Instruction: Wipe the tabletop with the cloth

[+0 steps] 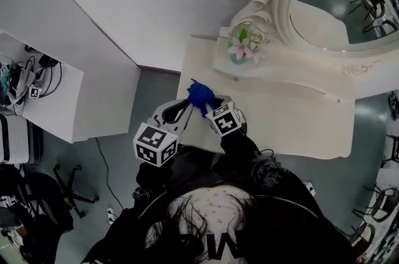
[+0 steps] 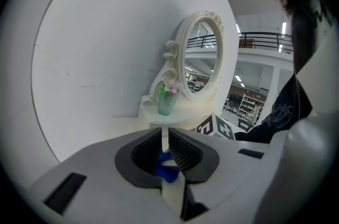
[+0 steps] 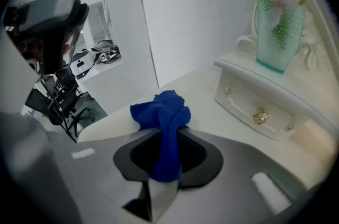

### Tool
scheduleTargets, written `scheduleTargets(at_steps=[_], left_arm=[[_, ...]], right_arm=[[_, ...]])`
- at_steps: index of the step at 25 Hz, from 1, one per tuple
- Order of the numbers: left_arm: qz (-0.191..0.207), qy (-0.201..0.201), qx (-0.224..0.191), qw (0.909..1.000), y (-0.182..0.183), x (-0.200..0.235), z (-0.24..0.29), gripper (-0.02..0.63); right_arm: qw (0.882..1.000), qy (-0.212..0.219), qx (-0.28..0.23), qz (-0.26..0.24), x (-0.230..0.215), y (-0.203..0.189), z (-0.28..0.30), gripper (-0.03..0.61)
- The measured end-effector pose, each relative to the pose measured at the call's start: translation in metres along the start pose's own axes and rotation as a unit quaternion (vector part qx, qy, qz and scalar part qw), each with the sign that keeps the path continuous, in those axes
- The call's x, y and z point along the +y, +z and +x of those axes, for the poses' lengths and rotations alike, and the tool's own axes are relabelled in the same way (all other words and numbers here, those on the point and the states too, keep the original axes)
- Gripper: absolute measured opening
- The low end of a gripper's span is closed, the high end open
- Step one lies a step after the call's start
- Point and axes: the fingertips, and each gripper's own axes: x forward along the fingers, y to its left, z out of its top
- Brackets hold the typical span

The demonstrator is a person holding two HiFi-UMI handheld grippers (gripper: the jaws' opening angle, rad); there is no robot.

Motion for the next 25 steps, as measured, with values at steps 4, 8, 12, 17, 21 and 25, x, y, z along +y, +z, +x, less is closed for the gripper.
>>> scheduleTargets(at_steps=[4, 8, 12, 17, 21, 25], left_arm=[[0.007, -0.033, 0.010, 0.9994, -0.001, -0.015, 0.022, 0.020], [0.017, -0.058, 0.011, 0.9981, 0.004, -0.036, 0.041, 0.020], [0.028, -0.073, 0.012, 0.9969, 0.009, -0.059, 0.060, 0.020], [0.033, -0.081, 0.017, 0.9960, 0.010, -0.095, 0.083, 0.020], [0.040, -0.090, 0.019, 0.9949, 0.015, -0.138, 0.105, 0.020], [0.050, -0.104, 0.032, 0.9928, 0.011, -0.181, 0.132, 0.020]], right_arm=[[0.998, -0.048, 0.014, -0.027, -0.032, -0.017, -0.015, 0.084], [0.996, -0.081, 0.022, -0.022, -0.065, -0.038, -0.034, 0.083], [0.994, -0.103, 0.020, -0.002, -0.100, -0.057, -0.056, 0.083], [0.992, -0.122, 0.030, 0.009, -0.140, -0.090, -0.086, 0.083], [0.991, -0.132, 0.033, 0.019, -0.174, -0.120, -0.118, 0.083], [0.989, -0.141, 0.031, 0.032, -0.210, -0.147, -0.145, 0.083]])
